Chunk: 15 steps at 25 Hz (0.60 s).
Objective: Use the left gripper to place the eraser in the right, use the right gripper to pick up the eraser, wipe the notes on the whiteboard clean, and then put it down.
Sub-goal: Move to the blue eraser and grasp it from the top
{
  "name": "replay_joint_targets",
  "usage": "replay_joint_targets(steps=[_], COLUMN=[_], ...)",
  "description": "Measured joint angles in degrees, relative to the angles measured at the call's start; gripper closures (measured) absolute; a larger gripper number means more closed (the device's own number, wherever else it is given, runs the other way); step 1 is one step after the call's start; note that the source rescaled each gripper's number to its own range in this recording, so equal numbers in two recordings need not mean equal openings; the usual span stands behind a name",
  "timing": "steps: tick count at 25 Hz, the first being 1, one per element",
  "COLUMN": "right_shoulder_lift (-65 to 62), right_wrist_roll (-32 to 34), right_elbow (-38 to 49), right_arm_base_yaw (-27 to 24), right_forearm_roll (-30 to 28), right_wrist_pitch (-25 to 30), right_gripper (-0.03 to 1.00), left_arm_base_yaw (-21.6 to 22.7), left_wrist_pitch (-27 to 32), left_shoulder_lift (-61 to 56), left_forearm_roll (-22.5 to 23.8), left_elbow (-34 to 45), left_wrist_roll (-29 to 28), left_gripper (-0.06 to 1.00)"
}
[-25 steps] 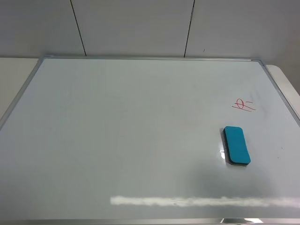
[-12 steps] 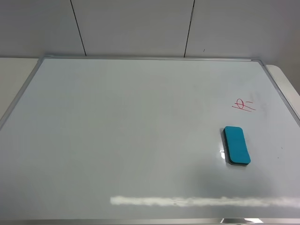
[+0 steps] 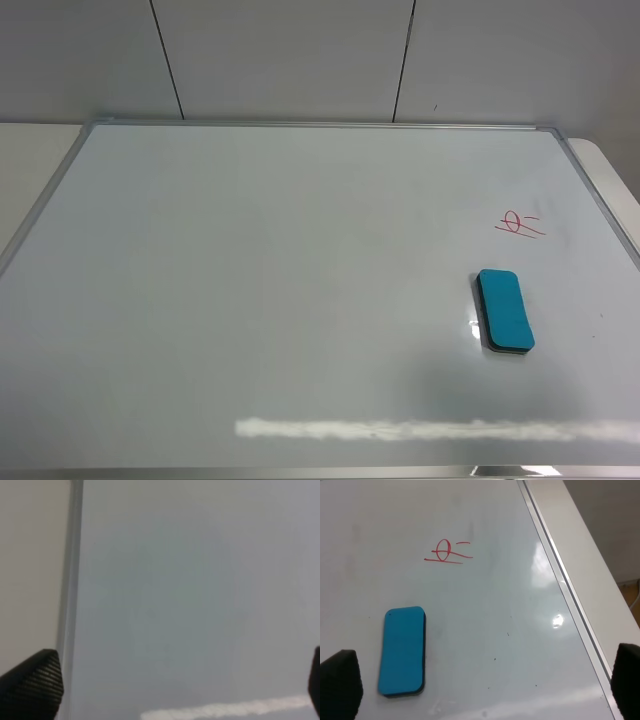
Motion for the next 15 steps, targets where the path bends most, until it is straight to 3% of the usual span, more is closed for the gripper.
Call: replay_joint_targets(steps=[7,15], right_shoulder_lift=[1.10,21.90], right_wrist_roll=[0.61,5.92], right_elbow=[0.00,-3.96], right_arm_base_yaw=[0.00,0.00], right_forearm_roll=[0.00,1.78], right_wrist_pitch=[0.00,-3.69], right_gripper=[-0.03,-0.03], left_arm_base_yaw=[0.00,0.00], left_wrist_pitch=[0.00,0.00], left_shoulder_lift=[0.00,0.00], left_forearm_roll=[0.00,0.00], left_elbow=[0.00,0.00], left_wrist_roll=[0.00,0.00], left_gripper=[-0.05,-0.05])
